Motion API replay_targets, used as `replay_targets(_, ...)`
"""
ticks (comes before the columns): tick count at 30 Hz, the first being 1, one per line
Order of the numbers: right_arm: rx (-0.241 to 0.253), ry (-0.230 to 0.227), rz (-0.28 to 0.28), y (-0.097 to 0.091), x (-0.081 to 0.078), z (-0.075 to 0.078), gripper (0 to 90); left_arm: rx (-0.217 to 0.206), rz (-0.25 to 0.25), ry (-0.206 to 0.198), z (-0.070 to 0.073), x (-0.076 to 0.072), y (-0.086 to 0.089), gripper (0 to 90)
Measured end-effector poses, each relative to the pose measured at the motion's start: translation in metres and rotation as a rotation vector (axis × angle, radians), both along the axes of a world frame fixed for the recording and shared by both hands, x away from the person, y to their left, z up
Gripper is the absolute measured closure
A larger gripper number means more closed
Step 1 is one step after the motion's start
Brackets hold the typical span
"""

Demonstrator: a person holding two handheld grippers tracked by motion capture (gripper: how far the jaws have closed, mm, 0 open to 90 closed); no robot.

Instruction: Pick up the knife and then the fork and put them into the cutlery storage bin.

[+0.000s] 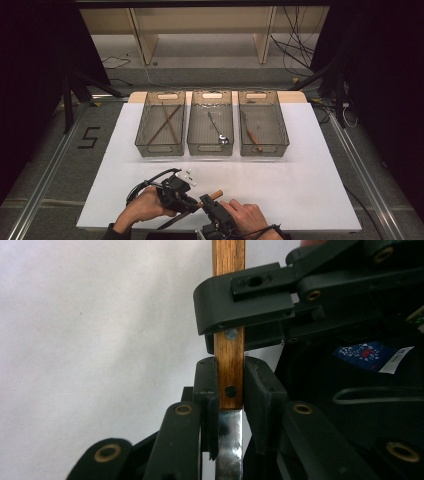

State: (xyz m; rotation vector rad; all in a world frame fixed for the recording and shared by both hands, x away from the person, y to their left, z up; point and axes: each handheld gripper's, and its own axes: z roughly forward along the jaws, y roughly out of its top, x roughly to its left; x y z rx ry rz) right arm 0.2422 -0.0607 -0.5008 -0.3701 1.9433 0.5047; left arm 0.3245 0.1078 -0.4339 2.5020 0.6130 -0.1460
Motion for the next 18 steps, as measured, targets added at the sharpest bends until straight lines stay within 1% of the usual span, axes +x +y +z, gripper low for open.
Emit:
replay_targets(2,-0.026,-0.017,0.012,0.000,0.000,-0.002,75.0,-0.001,0.000,0.000,0.001,0.000,0.001,76.7)
replay_targets(4,-0.040,-0.033,0.026,0.000,0.000,-0.003,77.6,-0.008,0.008,0.000,0.002,0.000,0.001,76.6)
replay_targets(9,-0.068,-0.045,0.043,0.000,-0.002,-0.006,80.4,-0.005,0.007,0.008,0.001,0.000,0.001,76.4)
replay_targets(12,-0.077,-0.038,0.042,0.000,-0.002,-0.006,80.8,-0.009,0.008,0.020,0.001,0.001,0.002,75.5)
replay_targets(13,-0.079,-0.036,0.042,0.000,-0.002,-0.006,80.8,-0.015,0.010,0.030,0.002,0.001,0.003,74.1)
replay_targets(14,-0.083,-0.034,0.041,0.000,-0.001,-0.006,80.9,-0.018,0.006,0.023,0.003,0.001,0.004,71.0)
replay_targets(15,-0.085,-0.037,0.042,-0.001,-0.001,-0.007,80.9,-0.027,0.015,0.014,0.005,0.001,0.006,68.9)
replay_targets(18,-0.097,-0.023,0.030,-0.002,0.000,-0.007,80.9,-0.074,0.063,-0.023,0.014,0.003,0.013,60.0)
